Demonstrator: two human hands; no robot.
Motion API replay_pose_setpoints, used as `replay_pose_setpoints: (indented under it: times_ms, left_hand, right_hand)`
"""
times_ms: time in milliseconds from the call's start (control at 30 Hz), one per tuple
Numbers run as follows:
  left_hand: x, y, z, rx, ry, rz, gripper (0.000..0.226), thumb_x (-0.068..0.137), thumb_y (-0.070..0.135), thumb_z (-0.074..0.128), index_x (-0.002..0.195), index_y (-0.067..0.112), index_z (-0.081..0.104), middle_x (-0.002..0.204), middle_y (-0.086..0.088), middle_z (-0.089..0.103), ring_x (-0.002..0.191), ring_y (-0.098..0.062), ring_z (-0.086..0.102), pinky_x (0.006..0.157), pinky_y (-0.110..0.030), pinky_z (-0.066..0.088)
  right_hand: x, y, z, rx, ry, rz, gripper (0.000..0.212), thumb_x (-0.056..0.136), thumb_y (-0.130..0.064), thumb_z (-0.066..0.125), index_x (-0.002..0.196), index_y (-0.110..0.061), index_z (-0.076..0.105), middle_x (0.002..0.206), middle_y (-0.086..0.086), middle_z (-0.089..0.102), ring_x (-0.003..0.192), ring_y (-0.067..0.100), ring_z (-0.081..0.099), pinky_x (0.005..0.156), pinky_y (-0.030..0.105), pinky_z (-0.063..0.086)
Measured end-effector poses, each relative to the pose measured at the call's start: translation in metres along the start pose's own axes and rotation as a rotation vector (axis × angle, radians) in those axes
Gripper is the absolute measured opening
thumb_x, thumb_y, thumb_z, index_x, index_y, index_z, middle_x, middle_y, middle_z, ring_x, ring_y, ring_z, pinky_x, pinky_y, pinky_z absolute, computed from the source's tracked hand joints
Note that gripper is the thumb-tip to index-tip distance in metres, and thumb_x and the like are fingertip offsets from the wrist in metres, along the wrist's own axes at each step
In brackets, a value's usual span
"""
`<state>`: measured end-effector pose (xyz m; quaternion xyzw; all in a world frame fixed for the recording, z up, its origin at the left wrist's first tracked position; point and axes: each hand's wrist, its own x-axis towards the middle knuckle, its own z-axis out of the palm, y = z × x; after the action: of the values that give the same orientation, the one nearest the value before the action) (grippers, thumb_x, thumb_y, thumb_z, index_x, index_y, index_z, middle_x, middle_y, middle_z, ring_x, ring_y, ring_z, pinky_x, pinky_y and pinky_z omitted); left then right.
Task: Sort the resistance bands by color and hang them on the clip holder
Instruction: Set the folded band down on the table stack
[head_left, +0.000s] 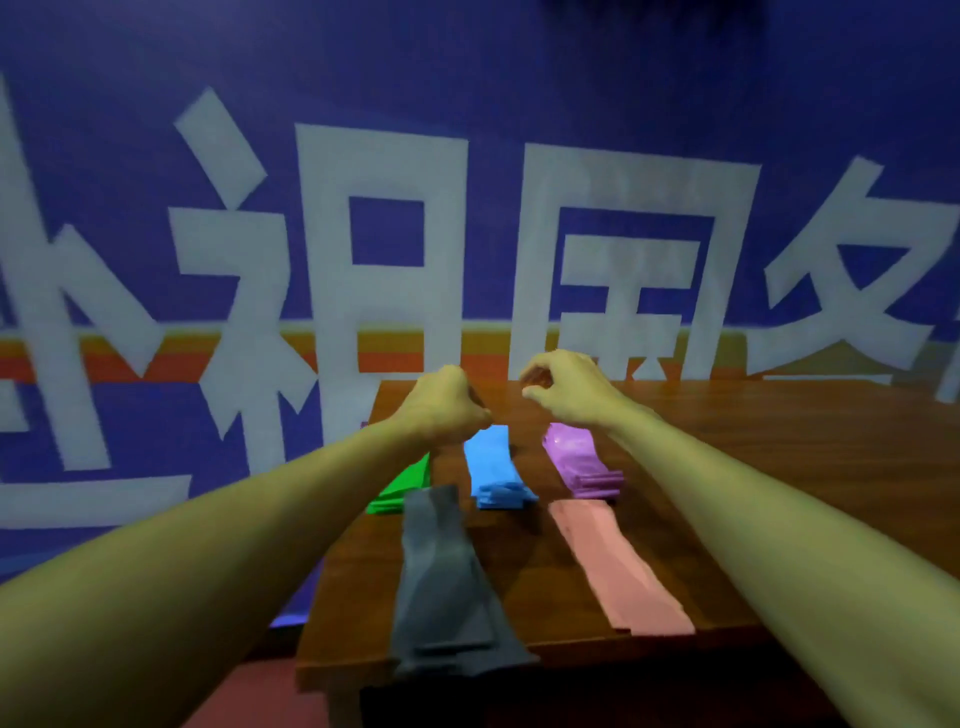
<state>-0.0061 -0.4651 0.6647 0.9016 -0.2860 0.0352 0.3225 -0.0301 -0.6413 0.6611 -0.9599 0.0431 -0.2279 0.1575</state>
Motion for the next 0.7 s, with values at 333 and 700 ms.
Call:
replay_pose_setpoints:
  times_ms: [333,700]
  left_hand:
    - [-0.123,-0.165,-0.151,0.059,0.079,-0.187,0.021,0.089,0.017,0.058,0.106,0.011,0.068,0.09,-0.013,0.069,0.072,-0.024,0.062,0.06,-0.03,0.053]
    - [-0.244,-0.406,-0.154,-0.071,0.054,-0.544,0.034,0.085,0.032,0.068,0.115,0.016,0.062,0.094,-0.007,0.066,0.079,-0.02,0.062,0.071,-0.026,0.046]
  right_hand:
    - [-0.011,-0.222,0.067,-0.194,-0.299,-0.333,0.029,0.089,-0.021,0.062,0.115,-0.009,0.066,0.109,0.008,0.069,0.104,0.023,0.063,0.087,0.027,0.045]
    - [-0.039,-0.358,0.301,-0.283,-0.746,-0.503,0.033,0.092,-0.031,0.058,0.12,-0.014,0.06,0.12,0.009,0.063,0.109,0.026,0.058,0.094,0.038,0.049]
